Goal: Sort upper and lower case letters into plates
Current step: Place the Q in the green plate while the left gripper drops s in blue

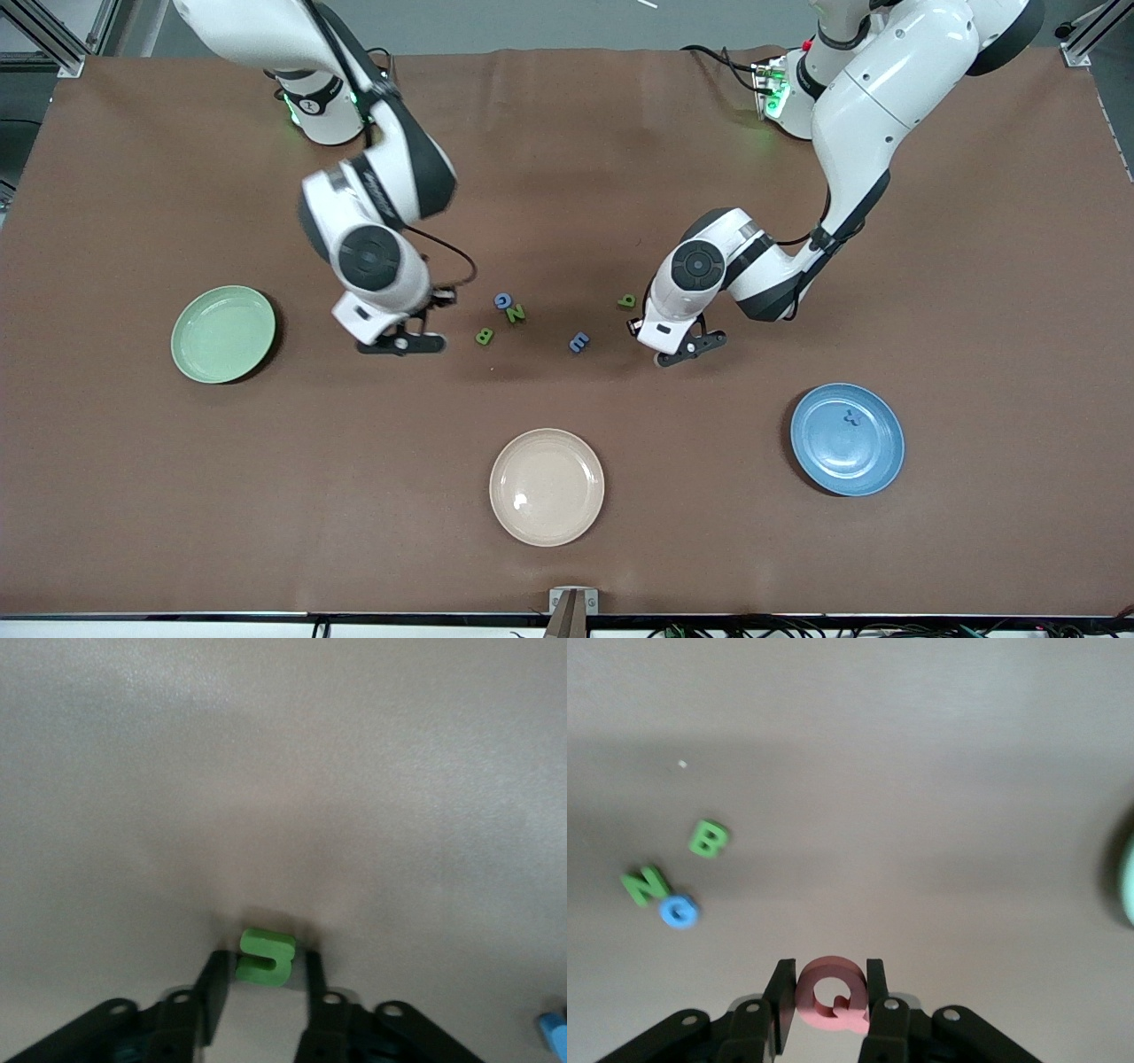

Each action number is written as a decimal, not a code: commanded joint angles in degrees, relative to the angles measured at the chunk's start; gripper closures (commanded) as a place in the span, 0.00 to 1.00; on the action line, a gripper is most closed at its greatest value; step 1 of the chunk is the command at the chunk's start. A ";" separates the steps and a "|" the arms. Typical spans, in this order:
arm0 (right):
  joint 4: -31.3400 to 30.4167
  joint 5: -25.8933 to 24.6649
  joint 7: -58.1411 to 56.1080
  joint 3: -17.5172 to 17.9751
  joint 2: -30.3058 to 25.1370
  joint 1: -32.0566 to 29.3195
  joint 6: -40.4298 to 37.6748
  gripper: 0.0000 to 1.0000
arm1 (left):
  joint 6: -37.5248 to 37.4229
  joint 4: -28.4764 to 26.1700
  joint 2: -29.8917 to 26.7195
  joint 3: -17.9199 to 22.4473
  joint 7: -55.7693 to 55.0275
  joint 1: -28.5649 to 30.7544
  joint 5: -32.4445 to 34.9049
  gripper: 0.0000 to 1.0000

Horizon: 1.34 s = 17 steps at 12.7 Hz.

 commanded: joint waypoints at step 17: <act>-25.22 -1.28 -61.83 0.99 4.00 -41.11 37.09 0.76 | -3.45 10.98 -1.81 7.95 28.79 20.62 1.99 0.00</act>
